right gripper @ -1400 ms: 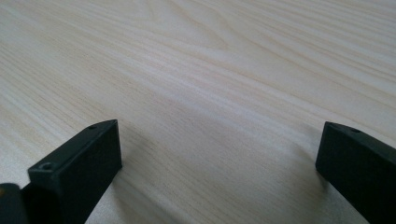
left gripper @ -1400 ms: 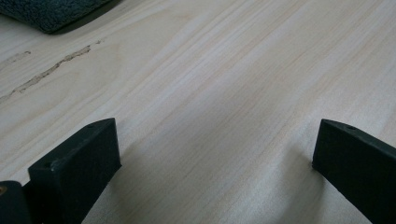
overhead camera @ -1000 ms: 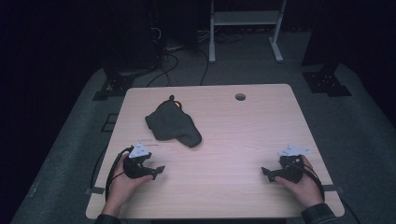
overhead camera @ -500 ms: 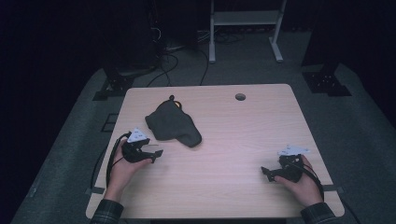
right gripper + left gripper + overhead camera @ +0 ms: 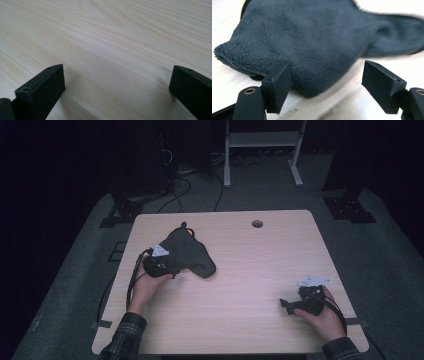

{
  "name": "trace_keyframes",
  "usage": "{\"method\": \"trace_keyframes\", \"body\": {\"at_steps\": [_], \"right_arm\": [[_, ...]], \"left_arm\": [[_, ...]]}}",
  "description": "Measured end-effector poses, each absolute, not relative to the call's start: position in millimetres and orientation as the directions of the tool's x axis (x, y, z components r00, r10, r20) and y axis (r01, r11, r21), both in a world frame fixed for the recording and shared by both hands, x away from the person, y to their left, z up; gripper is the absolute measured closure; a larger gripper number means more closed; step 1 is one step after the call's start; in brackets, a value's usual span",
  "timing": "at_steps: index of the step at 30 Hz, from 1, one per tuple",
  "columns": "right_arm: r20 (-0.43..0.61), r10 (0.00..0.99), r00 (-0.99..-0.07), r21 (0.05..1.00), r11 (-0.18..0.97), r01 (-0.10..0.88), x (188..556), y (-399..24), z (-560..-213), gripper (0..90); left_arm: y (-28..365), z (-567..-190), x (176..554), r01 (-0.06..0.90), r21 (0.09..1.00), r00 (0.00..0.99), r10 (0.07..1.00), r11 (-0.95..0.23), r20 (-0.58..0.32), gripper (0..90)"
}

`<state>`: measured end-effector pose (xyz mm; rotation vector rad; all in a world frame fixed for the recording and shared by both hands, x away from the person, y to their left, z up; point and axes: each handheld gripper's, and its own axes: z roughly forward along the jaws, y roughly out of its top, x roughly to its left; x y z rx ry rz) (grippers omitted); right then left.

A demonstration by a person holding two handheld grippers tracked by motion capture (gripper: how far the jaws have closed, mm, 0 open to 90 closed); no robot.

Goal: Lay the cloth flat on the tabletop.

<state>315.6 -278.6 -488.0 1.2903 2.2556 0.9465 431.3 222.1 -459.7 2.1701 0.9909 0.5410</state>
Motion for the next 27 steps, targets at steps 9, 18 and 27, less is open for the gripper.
{"method": "trace_keyframes", "body": {"at_steps": [9, 18, 27], "right_arm": [[0.01, 0.86, -0.509, 0.709, 0.353, 0.61, 315.4, -278.6, -487.9, 0.0], [0.009, 0.86, -0.51, 0.71, 0.353, 0.609, 315.5, -278.6, -488.0, 0.0], [0.009, 0.86, -0.51, 0.709, 0.354, 0.61, 315.4, -278.7, -487.9, 0.0]], "left_arm": [[218.2, -466.6, 439.6, 0.515, 0.681, 0.585, 0.795, -0.52, 0.164, 52.5], [222.0, -458.4, 430.1, 0.537, 0.722, 0.625, 0.781, -0.436, 0.007, 80.1], [212.7, -433.4, 408.9, 0.485, 0.792, 0.698, 0.71, -0.372, -0.094, 80.9]]}}
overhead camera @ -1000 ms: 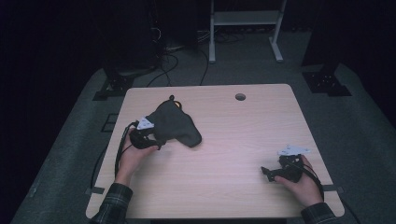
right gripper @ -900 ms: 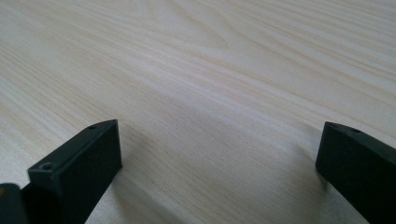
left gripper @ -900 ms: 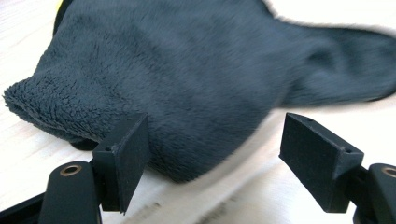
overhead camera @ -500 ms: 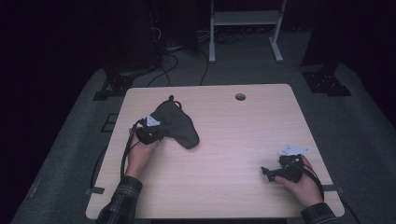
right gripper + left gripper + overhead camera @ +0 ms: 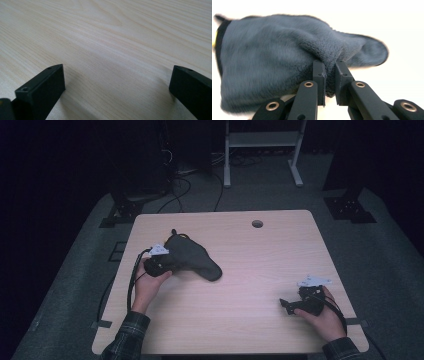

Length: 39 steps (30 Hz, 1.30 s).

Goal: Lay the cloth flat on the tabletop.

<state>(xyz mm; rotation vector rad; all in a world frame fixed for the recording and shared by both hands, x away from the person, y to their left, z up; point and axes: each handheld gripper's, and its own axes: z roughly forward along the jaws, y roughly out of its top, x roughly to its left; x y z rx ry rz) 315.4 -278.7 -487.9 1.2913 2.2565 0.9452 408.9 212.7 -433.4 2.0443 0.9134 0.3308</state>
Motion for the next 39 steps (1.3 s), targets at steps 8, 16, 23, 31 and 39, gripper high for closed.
{"method": "trace_keyframes", "body": {"at_steps": [8, 16, 23, 31, 39], "right_arm": [[0.009, 0.86, -0.51, 0.71, 0.354, 0.609, 315.5, -278.7, -488.0, 0.0], [0.009, 0.86, -0.51, 0.71, 0.354, 0.609, 315.5, -278.7, -488.0, 0.0], [0.009, 0.86, -0.51, 0.71, 0.354, 0.609, 315.5, -278.7, -488.0, 0.0], [0.01, 0.861, -0.509, 0.709, 0.353, 0.61, 315.4, -278.6, -487.9, 0.0], [0.01, 0.862, -0.507, 0.712, 0.35, 0.608, 315.0, -279.0, -487.8, 2.2]], "left_arm": [[196.3, -419.4, 389.2, 0.452, 0.817, 0.765, 0.626, -0.357, -0.15, 81.3], [175.3, -393.7, 373.2, 0.392, 0.859, 0.831, 0.527, -0.329, -0.177, 81.6], [145.0, -369.4, 355.1, 0.319, 0.898, 0.899, 0.397, -0.304, -0.185, 81.6], [136.8, -372.3, 355.6, 0.328, 0.902, 0.914, 0.337, -0.281, -0.228, 81.4], [169.8, -401.7, 378.4, 0.434, 0.864, 0.842, 0.456, -0.255, -0.289, 80.2]]}}
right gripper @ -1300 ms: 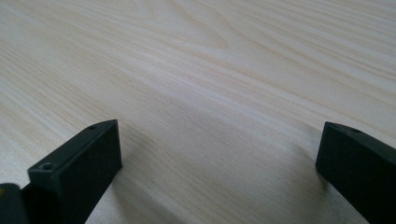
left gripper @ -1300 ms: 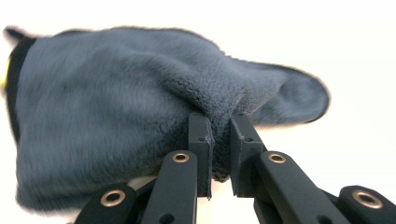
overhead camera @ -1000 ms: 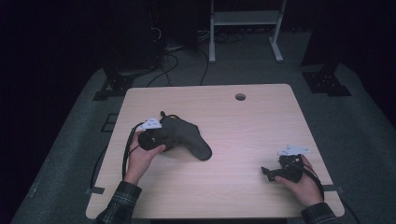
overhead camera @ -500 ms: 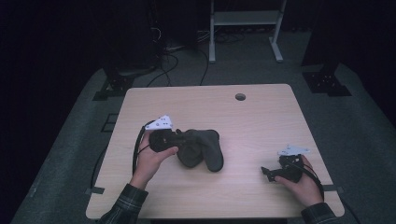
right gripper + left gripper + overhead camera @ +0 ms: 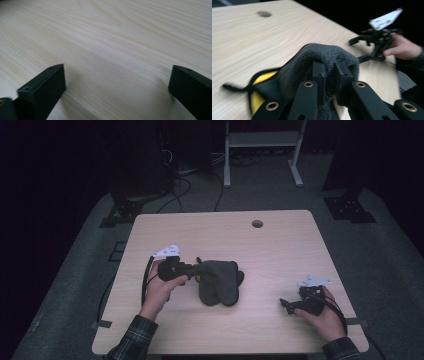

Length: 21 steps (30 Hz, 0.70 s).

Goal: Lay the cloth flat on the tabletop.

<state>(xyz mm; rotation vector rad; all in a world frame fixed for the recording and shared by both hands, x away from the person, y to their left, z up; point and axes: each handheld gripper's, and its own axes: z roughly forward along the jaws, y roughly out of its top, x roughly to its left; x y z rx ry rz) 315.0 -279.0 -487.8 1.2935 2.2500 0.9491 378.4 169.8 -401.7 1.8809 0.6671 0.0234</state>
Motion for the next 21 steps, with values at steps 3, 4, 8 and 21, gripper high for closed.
{"method": "trace_keyframes", "body": {"at_steps": [3, 4, 8, 21], "right_arm": [[0.011, 0.858, -0.514, 0.716, 0.352, 0.603, 313.0, -281.6, -484.7, 18.4], [0.016, 0.852, -0.523, 0.712, 0.357, 0.605, 312.2, -282.5, -481.6, 27.8], [0.118, 0.814, -0.568, 0.739, 0.31, 0.598, 307.9, -278.1, -465.7, 37.1], [0.201, 0.622, -0.757, 0.808, 0.332, 0.487, 309.2, -197.1, -454.8, 41.6]], "left_arm": [[178.0, -405.2, 379.6, 0.448, 0.854, 0.831, 0.476, -0.265, -0.288, 78.8], [183.3, -408.4, 378.8, 0.46, 0.847, 0.822, 0.488, -0.265, -0.294, 78.8], [193.0, -420.5, 372.0, 0.483, 0.827, 0.802, 0.524, -0.287, -0.287, 77.6], [200.5, -445.9, 353.0, 0.519, 0.768, 0.777, 0.58, -0.374, -0.243, 76.4]]}}
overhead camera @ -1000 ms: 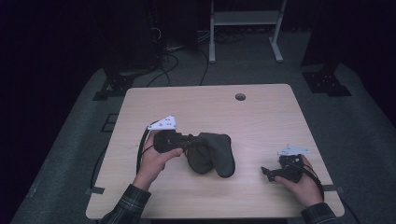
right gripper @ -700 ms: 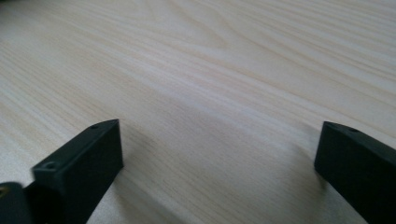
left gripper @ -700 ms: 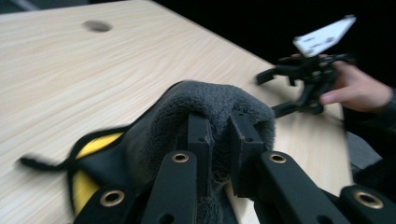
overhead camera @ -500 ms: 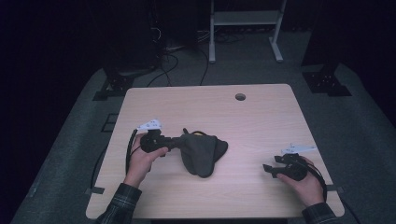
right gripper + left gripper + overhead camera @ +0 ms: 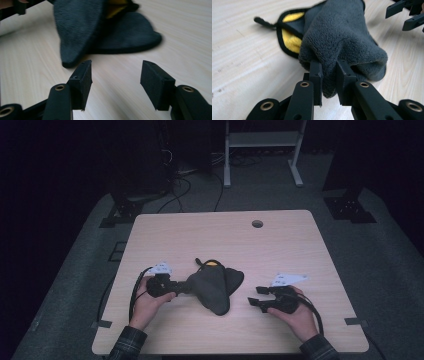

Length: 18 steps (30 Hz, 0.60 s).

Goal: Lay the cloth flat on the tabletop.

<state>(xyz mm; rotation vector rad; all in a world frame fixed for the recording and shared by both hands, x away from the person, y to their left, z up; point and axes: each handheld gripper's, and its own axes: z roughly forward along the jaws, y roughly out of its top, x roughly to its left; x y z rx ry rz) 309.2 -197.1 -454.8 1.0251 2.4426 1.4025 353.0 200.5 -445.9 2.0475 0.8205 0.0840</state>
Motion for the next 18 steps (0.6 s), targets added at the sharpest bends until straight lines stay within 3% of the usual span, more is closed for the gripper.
{"method": "trace_keyframes", "body": {"at_steps": [10, 13, 14, 15, 18], "right_arm": [[0.258, 0.526, -0.81, 0.766, 0.399, 0.503, 315.3, -138.2, -475.9, 47.5], [0.289, 0.499, -0.817, 0.749, 0.413, 0.517, 314.8, -129.6, -480.0, 58.6], [0.289, 0.499, -0.817, 0.749, 0.413, 0.517, 314.8, -129.6, -480.0, 58.6], [0.29, 0.497, -0.818, 0.744, 0.421, 0.519, 314.3, -129.6, -480.3, 68.3], [0.301, 0.51, -0.806, 0.738, 0.411, 0.535, 314.5, -136.0, -476.1, 81.5]], "left_arm": [[195.4, -452.4, 350.3, 0.526, 0.75, 0.782, 0.574, -0.402, -0.242, 76.2], [193.4, -452.1, 349.4, 0.52, 0.752, 0.788, 0.567, -0.404, -0.241, 76.1], [193.4, -452.1, 349.4, 0.52, 0.752, 0.788, 0.567, -0.404, -0.241, 76.1], [191.6, -451.8, 348.6, 0.518, 0.751, 0.794, 0.557, -0.409, -0.245, 76.0], [188.1, -451.9, 346.7, 0.515, 0.751, 0.803, 0.541, -0.414, -0.252, 75.4]]}}
